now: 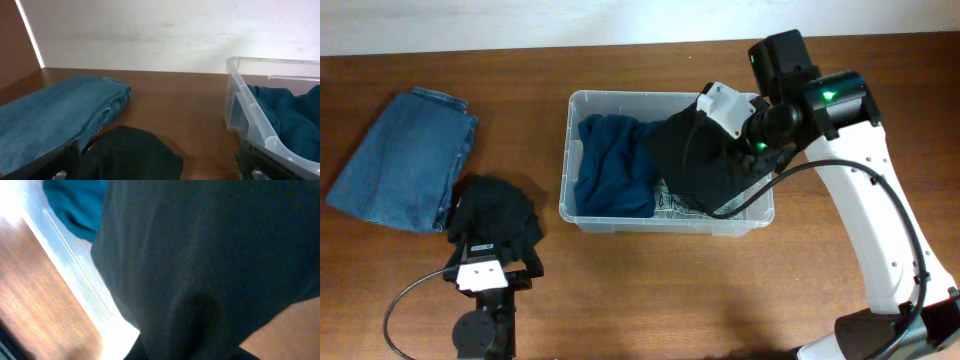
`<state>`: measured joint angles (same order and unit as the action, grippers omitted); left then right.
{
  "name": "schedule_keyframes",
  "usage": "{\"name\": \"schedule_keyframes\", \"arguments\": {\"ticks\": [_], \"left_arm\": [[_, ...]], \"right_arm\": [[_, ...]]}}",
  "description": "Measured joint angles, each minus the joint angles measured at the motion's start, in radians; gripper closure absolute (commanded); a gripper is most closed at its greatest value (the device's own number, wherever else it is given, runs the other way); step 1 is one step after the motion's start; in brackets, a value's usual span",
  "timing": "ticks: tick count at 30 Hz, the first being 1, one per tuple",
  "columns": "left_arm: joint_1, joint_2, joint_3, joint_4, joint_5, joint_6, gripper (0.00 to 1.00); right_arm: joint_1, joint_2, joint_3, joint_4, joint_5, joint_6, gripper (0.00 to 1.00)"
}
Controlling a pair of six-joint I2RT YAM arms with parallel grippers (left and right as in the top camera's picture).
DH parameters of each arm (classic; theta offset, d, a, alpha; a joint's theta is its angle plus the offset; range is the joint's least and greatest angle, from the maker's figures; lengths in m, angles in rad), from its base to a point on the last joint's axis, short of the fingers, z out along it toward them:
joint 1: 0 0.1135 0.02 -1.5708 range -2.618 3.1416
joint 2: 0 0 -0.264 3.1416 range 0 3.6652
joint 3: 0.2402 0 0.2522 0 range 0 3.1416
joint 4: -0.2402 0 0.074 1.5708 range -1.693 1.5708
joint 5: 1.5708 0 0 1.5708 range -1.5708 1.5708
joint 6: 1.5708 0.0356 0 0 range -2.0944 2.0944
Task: Pack container
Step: 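Carry the black garment over the bin's right half, then lower the black garment onto the jeans in the bin and press down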
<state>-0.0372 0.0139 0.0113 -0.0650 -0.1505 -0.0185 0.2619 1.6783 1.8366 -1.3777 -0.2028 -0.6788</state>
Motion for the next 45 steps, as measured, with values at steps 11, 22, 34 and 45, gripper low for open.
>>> {"name": "schedule_keyframes", "arguments": {"ticks": [11, 22, 34, 45], "left_arm": [[0.0, 0.0, 0.0, 0.0, 0.0, 0.0, 0.0], [0.0, 0.0, 0.0, 0.0, 0.0, 0.0, 0.01], [0.0, 0.0, 0.0, 0.0, 0.0, 0.0, 0.01], [0.0, 0.0, 0.0, 0.0, 0.0, 0.0, 0.01]], "right_arm": [[0.0, 0.0, 0.0, -0.086, 0.113, -0.174, 0.96], [0.086, 0.0, 0.0, -0.164, 0.139, -0.249, 0.96], [0.113, 0.075, 0.0, -0.182, 0.162, -0.254, 0.96], [0.113, 0.19, -0.001, -0.089, 0.2, -0.26, 0.96]]}}
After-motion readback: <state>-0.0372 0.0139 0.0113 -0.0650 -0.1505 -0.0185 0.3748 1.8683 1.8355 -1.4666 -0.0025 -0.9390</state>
